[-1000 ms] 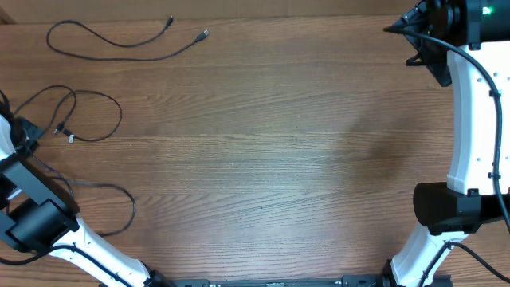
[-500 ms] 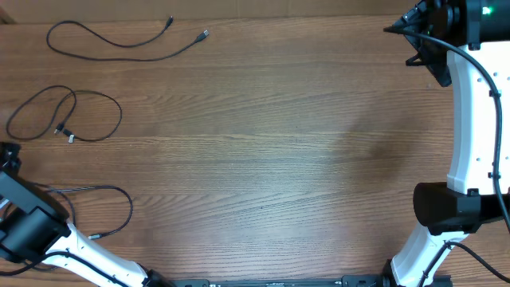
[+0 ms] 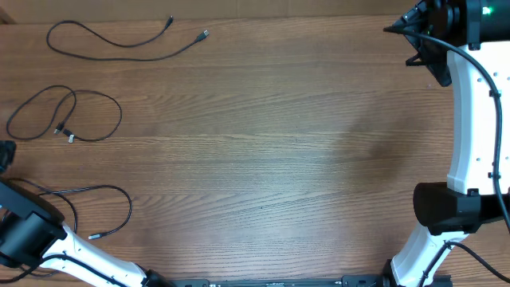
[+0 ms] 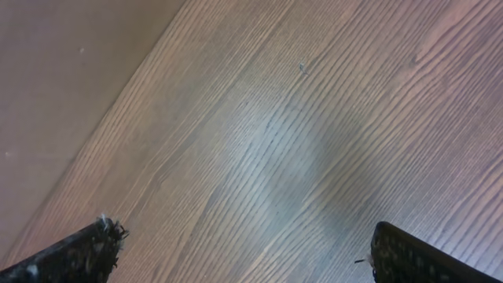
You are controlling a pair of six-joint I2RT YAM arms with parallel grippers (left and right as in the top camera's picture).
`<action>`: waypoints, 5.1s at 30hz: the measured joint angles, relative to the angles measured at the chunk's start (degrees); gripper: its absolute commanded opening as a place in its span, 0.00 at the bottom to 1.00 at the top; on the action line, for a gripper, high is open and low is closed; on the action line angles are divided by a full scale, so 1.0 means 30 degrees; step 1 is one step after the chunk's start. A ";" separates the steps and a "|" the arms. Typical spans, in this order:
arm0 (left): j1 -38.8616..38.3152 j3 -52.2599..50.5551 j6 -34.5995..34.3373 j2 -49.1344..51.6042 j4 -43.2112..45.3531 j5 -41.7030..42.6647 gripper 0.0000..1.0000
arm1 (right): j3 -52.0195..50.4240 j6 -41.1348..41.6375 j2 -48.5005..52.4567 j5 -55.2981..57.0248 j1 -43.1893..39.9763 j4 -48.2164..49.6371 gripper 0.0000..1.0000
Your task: Untangle cables
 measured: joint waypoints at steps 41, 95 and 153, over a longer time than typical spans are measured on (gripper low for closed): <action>-1.8841 0.3679 0.7963 -0.9340 -0.6411 1.1650 1.00 | 0.0000 -0.2892 -0.0321 -0.7657 0.0204 -0.1005 1.00; -1.8841 0.3687 0.7963 -0.9355 -0.6419 1.1504 1.00 | -3.0636 -1.6087 -2.9733 -0.6834 0.2237 1.4906 1.00; -1.8841 0.3687 0.7963 -0.9377 -0.6419 1.1511 1.00 | -4.6373 -1.7537 -3.7419 -0.6900 -0.0233 2.9631 1.00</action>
